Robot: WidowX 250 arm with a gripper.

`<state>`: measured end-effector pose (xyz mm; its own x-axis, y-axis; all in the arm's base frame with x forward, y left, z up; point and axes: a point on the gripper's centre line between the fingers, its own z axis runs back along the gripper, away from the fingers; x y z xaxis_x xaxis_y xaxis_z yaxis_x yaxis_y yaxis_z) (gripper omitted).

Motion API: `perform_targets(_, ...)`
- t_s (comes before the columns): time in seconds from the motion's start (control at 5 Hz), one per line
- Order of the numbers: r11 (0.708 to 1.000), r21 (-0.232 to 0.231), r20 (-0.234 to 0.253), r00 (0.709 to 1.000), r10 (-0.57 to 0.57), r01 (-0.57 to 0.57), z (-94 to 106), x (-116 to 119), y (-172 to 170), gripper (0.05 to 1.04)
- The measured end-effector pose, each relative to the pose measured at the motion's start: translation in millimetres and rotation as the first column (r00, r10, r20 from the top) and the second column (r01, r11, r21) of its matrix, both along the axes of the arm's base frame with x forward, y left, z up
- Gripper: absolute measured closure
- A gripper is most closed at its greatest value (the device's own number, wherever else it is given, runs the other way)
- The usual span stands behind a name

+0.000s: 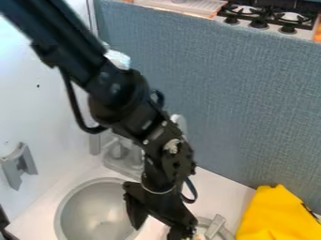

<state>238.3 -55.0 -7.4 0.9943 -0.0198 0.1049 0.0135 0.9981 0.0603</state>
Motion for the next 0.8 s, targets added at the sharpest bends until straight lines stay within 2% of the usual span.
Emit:
perform_targets(0.4, 1.0, 0.024, 0.003, 1.0, 0.003, -0.003, -30.1, 25, -9, 0.083)
perform_targets(0.8, 1.0, -0.005, 0.001, 1.0, -0.008, 0.008, -50.5, 31, -23, 0.082)
